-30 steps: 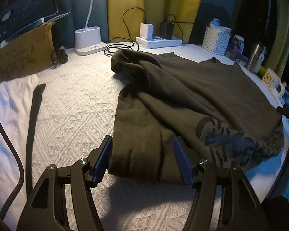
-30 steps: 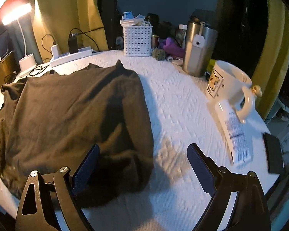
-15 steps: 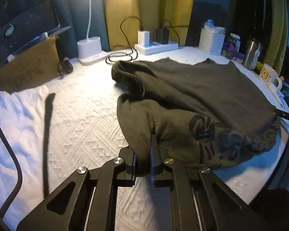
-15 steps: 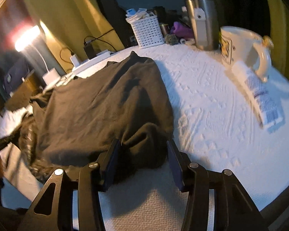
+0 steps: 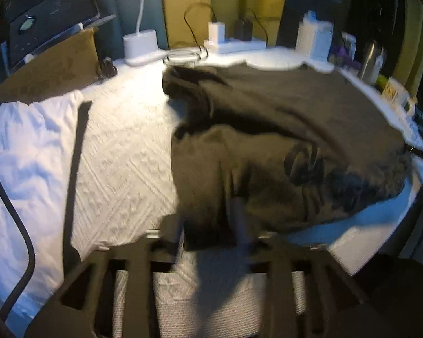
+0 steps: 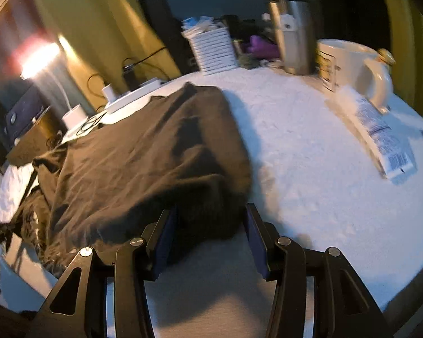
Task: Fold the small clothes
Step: 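Grasp the shirt hem with the left gripper and fold it toward the collar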
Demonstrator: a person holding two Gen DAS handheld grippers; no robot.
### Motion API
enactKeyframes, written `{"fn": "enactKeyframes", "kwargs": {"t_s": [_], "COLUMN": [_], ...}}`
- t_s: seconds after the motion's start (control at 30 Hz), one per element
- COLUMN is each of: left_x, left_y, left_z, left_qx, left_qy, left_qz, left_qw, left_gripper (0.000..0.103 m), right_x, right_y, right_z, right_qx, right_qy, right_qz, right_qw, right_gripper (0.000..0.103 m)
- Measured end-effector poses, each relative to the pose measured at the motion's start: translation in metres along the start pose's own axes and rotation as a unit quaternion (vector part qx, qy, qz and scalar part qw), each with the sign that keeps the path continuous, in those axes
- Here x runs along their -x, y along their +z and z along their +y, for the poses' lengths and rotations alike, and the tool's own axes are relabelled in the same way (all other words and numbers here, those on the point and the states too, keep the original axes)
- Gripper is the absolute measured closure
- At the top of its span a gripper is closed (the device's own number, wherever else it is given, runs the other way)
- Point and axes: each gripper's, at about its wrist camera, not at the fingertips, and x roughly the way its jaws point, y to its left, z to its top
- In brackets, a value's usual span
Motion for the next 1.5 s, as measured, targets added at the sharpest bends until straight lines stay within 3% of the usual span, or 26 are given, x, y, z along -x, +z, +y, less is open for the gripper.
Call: {"fn": "enactKeyframes", "kwargs": {"t_s": [0.03,0.1,0.2,0.3,0.33,0.37,0.47,0.57,0.7,0.9,1.1,1.33,1.5], "left_x": [0.006,0.01,0.003,-0.023,-0.031,-0.037,-0.031,-0.006,0.018,0.005,0.013,0.03,0.021], "left_y": [0.004,0.01,0.017,0.018,0.015,0.012,0.007,0.006,-0.005,-0.032,-0.039,-0.035,-0.055], "left_z": [0.0,-0.001,-0.006,-0.005,-0.003,-0.002,-0.005,-0.004,-0.004,-0.004,-0.008,-0.01,-0.009], "left_qx": [0.004,0.001,-0.015,-0.017,-0.012,-0.006,-0.009,0.0,-0.008,0.0,-0.011,-0.019,-0.005], "left_qy": [-0.004,-0.012,-0.017,-0.011,-0.014,-0.022,-0.028,-0.034,-0.024,-0.013,-0.006,-0.011,-0.026], "left_qz": [-0.015,-0.03,-0.036,-0.008,0.001,0.008,0.005,-0.012,-0.003,0.047,0.055,0.042,0.074], "left_qw": [0.9999,0.9995,0.9991,0.9998,0.9998,0.9997,0.9996,0.9994,0.9997,0.9988,0.9984,0.9989,0.9969], "left_gripper": [0.043,0.041,0.041,0.042,0.052,0.078,0.093,0.096,0.097,0.097,0.096,0.096,0.096], "right_x": [-0.003,-0.006,0.003,0.02,0.025,0.031,0.042,0.048,0.056,0.051,0.037,0.049,0.043], "right_y": [0.001,0.005,0.011,0.02,0.022,0.024,0.028,0.028,0.027,0.014,-0.013,-0.02,-0.034], "right_z": [0.003,0.009,0.018,0.023,0.024,0.025,0.025,0.024,0.027,0.024,0.015,0.013,0.015], "right_qx": [0.003,0.005,0.035,0.061,0.068,0.075,0.089,0.093,0.097,0.1,0.09,0.089,0.102], "right_qy": [0.01,0.021,-0.007,-0.033,-0.039,-0.045,-0.062,-0.07,-0.074,-0.082,-0.093,-0.097,-0.117], "right_qz": [0.006,0.012,0.004,-0.013,-0.016,-0.02,-0.026,-0.026,-0.032,-0.015,0.016,0.009,0.027], "right_qw": [1.0,1.0,0.999,0.997,0.997,0.996,0.994,0.993,0.992,0.991,0.991,0.991,0.988], "right_gripper": [0.079,0.086,0.087,0.089,0.089,0.089,0.09,0.09,0.09,0.09,0.09,0.09,0.09]}}
